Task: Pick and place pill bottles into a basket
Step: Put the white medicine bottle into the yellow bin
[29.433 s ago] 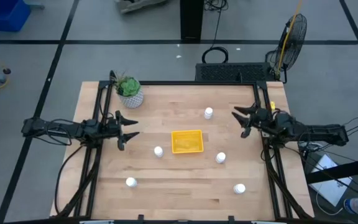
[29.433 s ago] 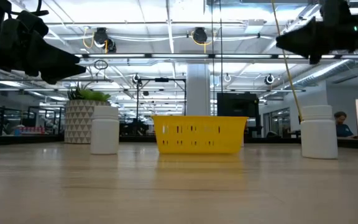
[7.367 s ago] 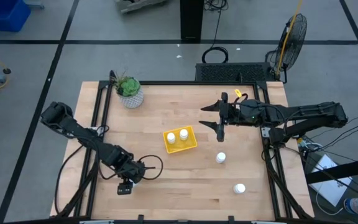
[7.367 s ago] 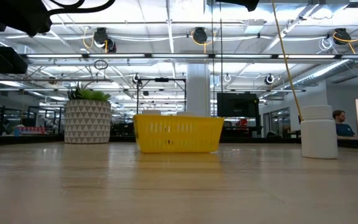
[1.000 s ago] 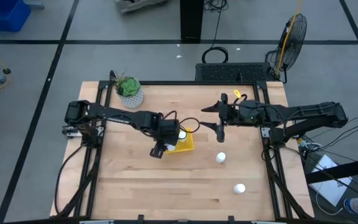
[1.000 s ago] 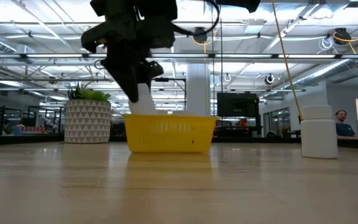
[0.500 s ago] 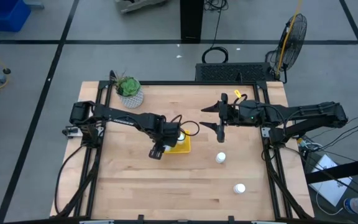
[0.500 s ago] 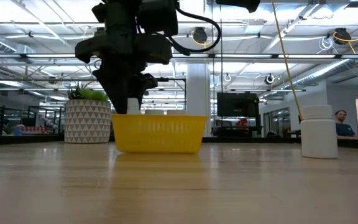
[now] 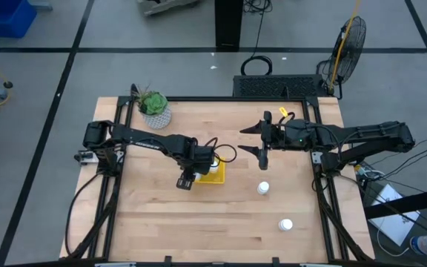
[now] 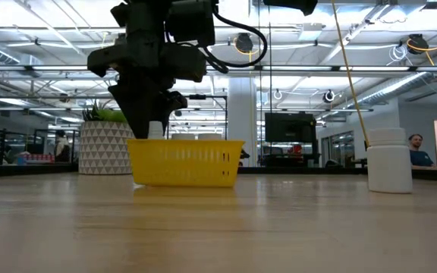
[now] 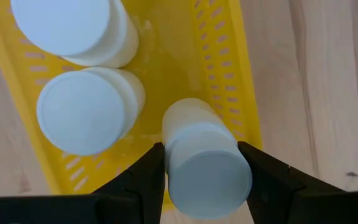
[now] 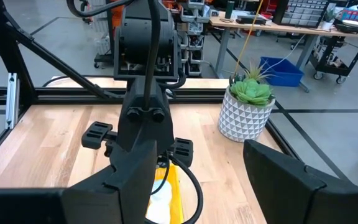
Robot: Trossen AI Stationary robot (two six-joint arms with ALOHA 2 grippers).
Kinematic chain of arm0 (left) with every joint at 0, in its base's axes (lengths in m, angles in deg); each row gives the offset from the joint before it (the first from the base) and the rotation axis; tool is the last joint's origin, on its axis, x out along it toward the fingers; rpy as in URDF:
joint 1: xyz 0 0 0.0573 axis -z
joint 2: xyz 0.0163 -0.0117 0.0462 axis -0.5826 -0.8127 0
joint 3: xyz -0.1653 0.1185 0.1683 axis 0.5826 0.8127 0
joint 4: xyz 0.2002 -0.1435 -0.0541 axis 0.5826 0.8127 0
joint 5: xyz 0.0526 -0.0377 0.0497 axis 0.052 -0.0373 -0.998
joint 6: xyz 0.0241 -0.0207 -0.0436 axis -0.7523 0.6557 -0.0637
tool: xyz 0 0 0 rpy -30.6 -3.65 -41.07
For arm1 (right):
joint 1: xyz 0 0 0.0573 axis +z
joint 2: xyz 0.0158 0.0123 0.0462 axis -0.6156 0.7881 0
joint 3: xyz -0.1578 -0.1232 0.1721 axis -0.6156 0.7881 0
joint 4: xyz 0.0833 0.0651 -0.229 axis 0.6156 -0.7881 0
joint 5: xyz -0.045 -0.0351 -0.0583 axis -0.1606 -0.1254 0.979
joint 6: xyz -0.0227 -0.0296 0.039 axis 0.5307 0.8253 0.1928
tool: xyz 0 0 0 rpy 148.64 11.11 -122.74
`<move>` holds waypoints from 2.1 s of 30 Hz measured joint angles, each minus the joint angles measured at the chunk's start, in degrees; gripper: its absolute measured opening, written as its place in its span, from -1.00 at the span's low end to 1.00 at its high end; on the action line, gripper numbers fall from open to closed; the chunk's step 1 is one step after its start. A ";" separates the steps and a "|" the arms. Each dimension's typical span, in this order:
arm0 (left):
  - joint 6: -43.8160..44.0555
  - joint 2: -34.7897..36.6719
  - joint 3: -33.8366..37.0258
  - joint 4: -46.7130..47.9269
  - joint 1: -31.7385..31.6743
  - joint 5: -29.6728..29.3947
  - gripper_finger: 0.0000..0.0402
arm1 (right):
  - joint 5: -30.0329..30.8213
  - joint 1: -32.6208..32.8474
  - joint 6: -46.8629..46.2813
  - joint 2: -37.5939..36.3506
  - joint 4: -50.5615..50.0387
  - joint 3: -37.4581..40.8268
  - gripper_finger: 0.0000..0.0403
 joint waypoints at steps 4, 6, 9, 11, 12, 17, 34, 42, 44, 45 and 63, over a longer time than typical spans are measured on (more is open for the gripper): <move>0.25 0.02 0.00 0.45 0.00 0.00 -0.11 | 0.00 0.01 0.00 0.00 -0.02 0.00 0.16; 0.26 0.02 0.00 1.38 0.10 0.10 -0.11 | 0.00 0.01 -0.02 0.00 -0.02 0.00 0.16; 0.42 0.02 0.00 2.55 0.15 0.35 -0.11 | 0.00 0.01 -0.02 0.00 -0.02 0.00 0.16; 0.75 0.02 0.00 2.57 0.15 0.51 -0.11 | 0.00 0.01 -0.02 0.00 -0.02 0.00 0.16; 1.18 0.02 0.00 2.60 0.15 0.56 -0.11 | 0.00 0.01 -0.02 0.00 -0.02 0.00 0.16; 1.53 0.02 0.00 2.99 0.49 2.86 -0.11 | 0.00 0.01 -0.02 0.00 -0.04 0.00 0.16; 3.59 0.02 0.00 3.64 2.62 3.52 -0.11 | 0.00 0.01 -0.22 0.00 -0.04 0.00 0.16; 2.56 0.04 0.00 3.49 4.87 2.15 0.32 | 0.00 0.00 -0.22 -0.01 -0.04 0.00 0.16; 2.56 0.04 0.02 3.39 5.11 1.99 0.33 | 0.00 0.00 -0.22 -0.02 -0.04 0.00 0.16; 2.57 0.04 0.02 3.20 5.11 1.99 0.32 | 0.00 0.00 -0.23 -0.02 -0.04 0.00 0.16; 6.05 15.17 0.07 -7.94 2.33 -1.20 0.20 | 0.22 0.01 1.55 -0.07 2.97 0.00 0.16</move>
